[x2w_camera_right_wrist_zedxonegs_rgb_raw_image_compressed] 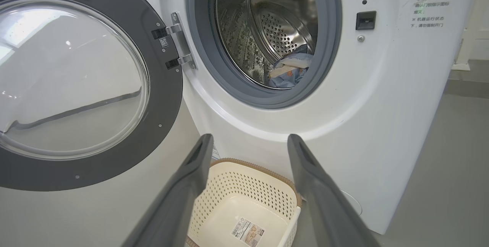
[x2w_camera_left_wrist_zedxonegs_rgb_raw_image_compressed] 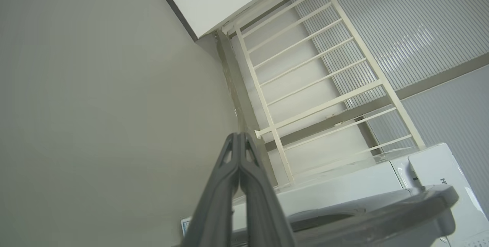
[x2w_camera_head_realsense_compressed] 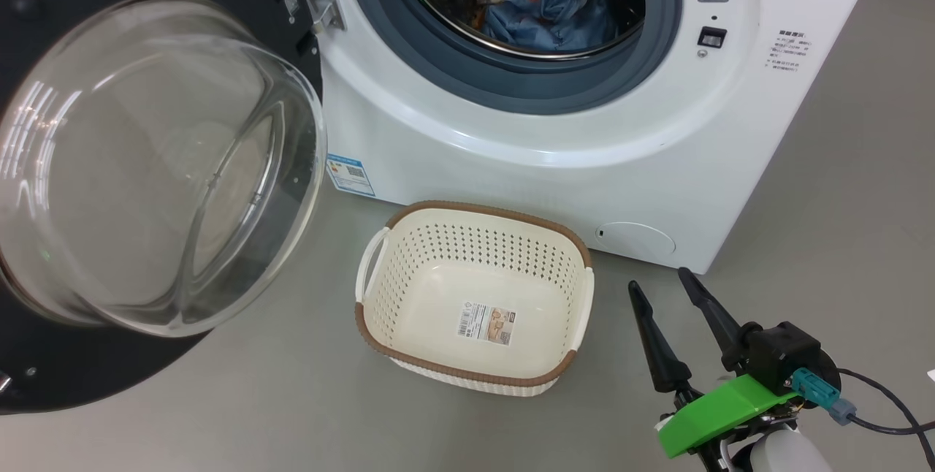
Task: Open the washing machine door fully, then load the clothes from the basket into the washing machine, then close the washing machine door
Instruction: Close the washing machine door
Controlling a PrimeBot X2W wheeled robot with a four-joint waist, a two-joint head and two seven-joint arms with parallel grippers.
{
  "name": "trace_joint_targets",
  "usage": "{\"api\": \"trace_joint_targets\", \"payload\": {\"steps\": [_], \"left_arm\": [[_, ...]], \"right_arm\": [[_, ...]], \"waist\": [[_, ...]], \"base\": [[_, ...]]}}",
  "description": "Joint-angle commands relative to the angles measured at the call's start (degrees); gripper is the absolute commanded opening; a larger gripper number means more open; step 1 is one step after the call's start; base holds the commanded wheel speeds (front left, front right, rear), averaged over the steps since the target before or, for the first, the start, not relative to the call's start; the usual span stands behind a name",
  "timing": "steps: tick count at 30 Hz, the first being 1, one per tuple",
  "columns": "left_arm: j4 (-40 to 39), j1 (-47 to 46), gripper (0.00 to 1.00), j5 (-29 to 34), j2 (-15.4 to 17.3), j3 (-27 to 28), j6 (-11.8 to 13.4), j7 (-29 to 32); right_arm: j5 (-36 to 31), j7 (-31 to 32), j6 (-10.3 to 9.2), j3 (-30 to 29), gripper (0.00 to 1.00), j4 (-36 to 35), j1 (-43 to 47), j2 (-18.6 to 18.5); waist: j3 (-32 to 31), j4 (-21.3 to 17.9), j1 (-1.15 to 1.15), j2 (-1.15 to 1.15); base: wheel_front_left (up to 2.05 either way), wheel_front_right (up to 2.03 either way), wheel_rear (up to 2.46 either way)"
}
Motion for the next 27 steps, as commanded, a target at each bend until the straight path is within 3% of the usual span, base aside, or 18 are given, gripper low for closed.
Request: {"api": "trace_joint_targets", "payload": {"steps": [1,16,27], "left_arm": [[0.00,-1.66,0.00,-1.76,5.02,1.49,-0.35,3.25],[2.38,-1.85,0.00,-10.95,4.10,3.19,-0.50,15.94],[-1.56,2.00,0.00,-15.58,1.50,3.17,-0.53,24.90]], "right_arm": [[-0.46,-0.27,0.09,1.24,1.00,-1.33,-1.85,0.25],[-0.68,-0.27,0.09,0.99,1.00,-1.10,-2.40,0.25],[-0.11,-0.27,0.09,0.89,1.00,-0.47,-2.19,0.25]], "waist": [[0.45,-0.35,0.00,0.00],[1.44,-1.01,0.00,0.00],[0.71,-1.09,0.00,0.00]], "base": [[0.00,0.00,0.00],[0.00,0.00,0.00],[0.00,0.00,0.00]]}}
